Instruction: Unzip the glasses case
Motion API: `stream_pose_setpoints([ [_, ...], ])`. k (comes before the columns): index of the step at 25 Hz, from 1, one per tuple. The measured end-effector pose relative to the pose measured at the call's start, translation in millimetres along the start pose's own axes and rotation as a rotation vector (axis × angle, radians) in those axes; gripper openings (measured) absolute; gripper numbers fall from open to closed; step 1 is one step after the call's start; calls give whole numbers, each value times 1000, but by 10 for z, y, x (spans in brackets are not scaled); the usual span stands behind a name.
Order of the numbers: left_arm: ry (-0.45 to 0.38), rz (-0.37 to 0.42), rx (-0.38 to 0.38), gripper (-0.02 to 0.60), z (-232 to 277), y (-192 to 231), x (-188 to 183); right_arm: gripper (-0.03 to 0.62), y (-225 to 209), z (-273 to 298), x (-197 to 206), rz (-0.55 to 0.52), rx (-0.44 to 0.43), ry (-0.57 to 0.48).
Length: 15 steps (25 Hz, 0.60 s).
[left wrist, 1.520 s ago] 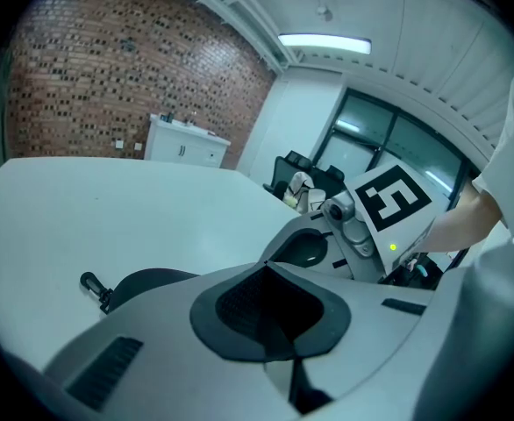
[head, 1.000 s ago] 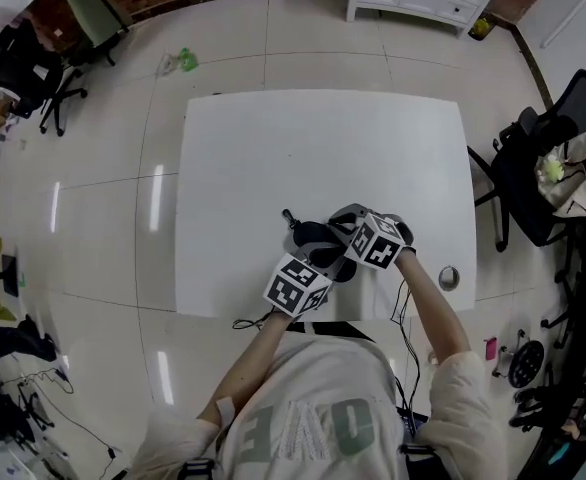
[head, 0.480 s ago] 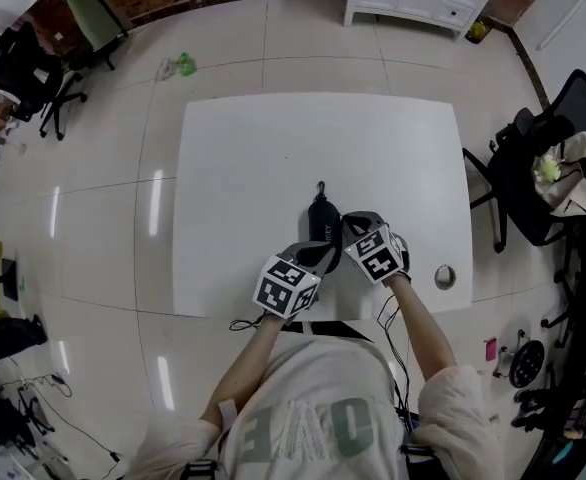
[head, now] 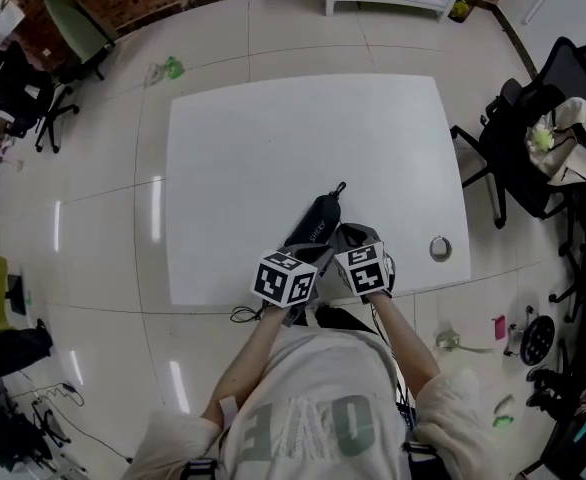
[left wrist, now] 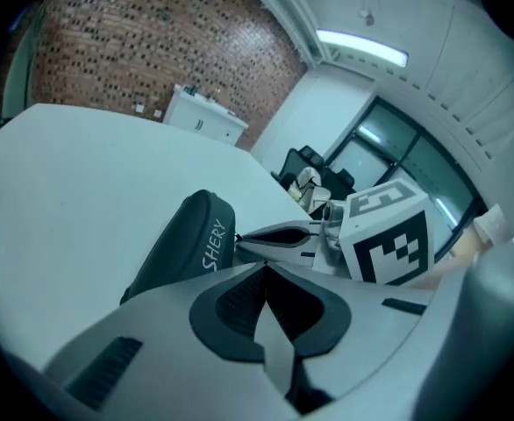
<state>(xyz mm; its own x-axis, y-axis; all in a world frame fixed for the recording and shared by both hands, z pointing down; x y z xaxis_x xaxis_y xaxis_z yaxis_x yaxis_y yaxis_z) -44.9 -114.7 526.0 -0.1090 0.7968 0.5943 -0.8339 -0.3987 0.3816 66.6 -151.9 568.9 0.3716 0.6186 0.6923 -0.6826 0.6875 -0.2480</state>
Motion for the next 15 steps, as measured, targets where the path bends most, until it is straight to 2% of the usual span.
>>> stream_pose_setpoints([
  [7, -36, 122, -195, 3, -59, 288, -12, 0, 274, -129, 154, -47, -65, 32],
  [13, -94, 132, -242, 3, -69, 427, -212, 0, 704, -44, 144, -111, -138, 58],
  [15, -129, 166, -219, 3, -50, 315, -280, 0, 760, -2, 105, -114, -144, 57],
])
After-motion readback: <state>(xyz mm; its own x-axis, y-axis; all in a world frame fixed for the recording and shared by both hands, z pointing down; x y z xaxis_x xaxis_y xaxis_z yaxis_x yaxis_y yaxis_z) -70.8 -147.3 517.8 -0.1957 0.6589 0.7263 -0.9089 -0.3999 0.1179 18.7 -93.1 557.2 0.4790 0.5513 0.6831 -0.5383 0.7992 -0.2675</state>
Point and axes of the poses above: the fingertips, and each gripper's own axes: z forward along the fingers, y to its left, x out of its underside, the point moved 8 cm from there along -z, backward along the fingers, and after that the axes turned 14 degrees about -x, right-handed, at the moved point
